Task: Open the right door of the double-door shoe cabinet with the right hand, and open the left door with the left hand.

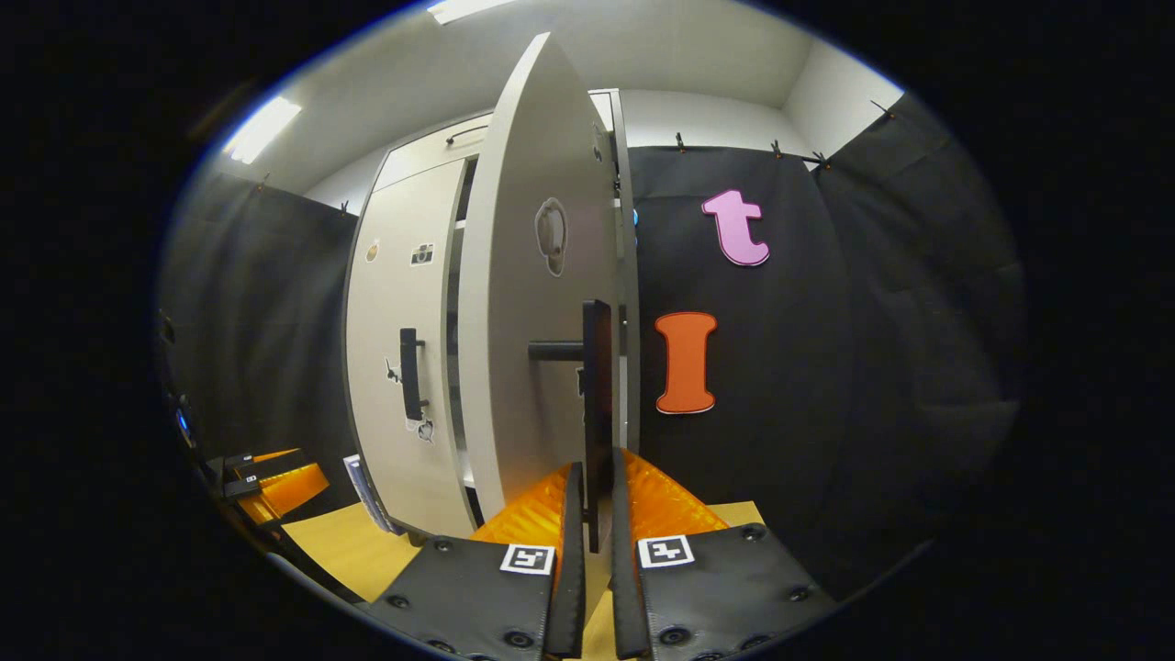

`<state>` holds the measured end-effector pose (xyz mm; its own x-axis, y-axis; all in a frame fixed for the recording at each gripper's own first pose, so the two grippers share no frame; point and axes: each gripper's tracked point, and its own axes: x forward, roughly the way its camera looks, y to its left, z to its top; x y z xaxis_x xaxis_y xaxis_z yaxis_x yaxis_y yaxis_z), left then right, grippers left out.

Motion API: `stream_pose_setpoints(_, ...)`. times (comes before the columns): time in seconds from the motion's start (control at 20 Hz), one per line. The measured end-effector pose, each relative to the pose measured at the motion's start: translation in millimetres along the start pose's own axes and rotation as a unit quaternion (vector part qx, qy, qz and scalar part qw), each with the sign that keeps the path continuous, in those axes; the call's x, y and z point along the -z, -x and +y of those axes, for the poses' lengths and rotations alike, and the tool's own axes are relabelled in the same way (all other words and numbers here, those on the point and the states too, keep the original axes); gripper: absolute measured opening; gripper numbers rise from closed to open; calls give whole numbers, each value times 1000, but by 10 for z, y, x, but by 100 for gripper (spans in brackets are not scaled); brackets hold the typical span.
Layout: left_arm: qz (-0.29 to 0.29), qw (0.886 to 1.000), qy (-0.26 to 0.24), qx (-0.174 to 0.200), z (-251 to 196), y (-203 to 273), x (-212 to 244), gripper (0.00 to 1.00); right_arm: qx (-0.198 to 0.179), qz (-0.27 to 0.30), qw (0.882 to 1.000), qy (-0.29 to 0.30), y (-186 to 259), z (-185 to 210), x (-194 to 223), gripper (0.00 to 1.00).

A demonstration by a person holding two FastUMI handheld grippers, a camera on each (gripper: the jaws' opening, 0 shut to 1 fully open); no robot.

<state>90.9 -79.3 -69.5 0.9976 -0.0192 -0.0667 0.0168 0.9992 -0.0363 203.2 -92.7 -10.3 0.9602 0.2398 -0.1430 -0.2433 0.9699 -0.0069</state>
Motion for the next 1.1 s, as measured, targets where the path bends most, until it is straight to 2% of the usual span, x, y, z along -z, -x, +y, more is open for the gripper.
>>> stream_pose_setpoints(0.15, 5, 1000, 15, -4, 23, -13, -23, 95, 21, -3, 1000, -6, 5, -122, -2, 20)
stream_pose_setpoints(0.3, -3, 1000, 19, -7, 64, -70, -129, 94, 53, -3, 999, -9, -22, -314, 11, 11)
stream_pose_setpoints(0.35, -7, 1000, 18, -6, 78, -106, -169, 95, 47, -6, 999, -17, 18, -325, 4, 9)
stream_pose_setpoints(0.4, -10, 1000, 16, -6, 86, -150, -212, 95, 41, -8, 999, -29, 30, -293, 10, 9)
stream_pose_setpoints(0.45, -12, 1000, 13, -5, 86, -192, -251, 94, 40, -10, 999, -34, 17, -301, 6, 19)
stream_pose_setpoints(0.5, -15, 1000, 10, -6, 95, -250, -306, 94, 40, -10, 999, -34, 28, -310, 5, 9)
stream_pose_setpoints(0.55, -17, 1000, 5, -7, 103, -290, -356, 94, 40, -10, 999, -32, 61, -305, 5, 8)
stream_pose_setpoints(0.6, -18, 1000, -4, -15, 149, -349, -402, 92, 41, -10, 999, -30, 113, -300, 7, 9)
stream_pose_setpoints(0.75, -22, 998, -39, -44, 322, -555, -546, 94, 55, -20, 998, -31, 292, -280, -36, 9)
stream_pose_setpoints(0.8, -23, 997, -47, -50, 354, -633, -580, 92, 59, -21, 997, -34, 370, -288, -36, 10)
stream_pose_setpoints(0.85, -24, 997, -53, -51, 357, -712, -611, 94, 66, -24, 997, -34, 437, -321, -38, 12)
stream_pose_setpoints(1.05, -11, 999, -42, -31, 270, -1040, -596, 94, 93, -22, 995, -26, 749, -438, 44, 12)
stream_pose_setpoints(1.1, -9, 999, -41, -24, 241, -1106, -592, 94, 100, -22, 994, -24, 803, -471, 73, 16)
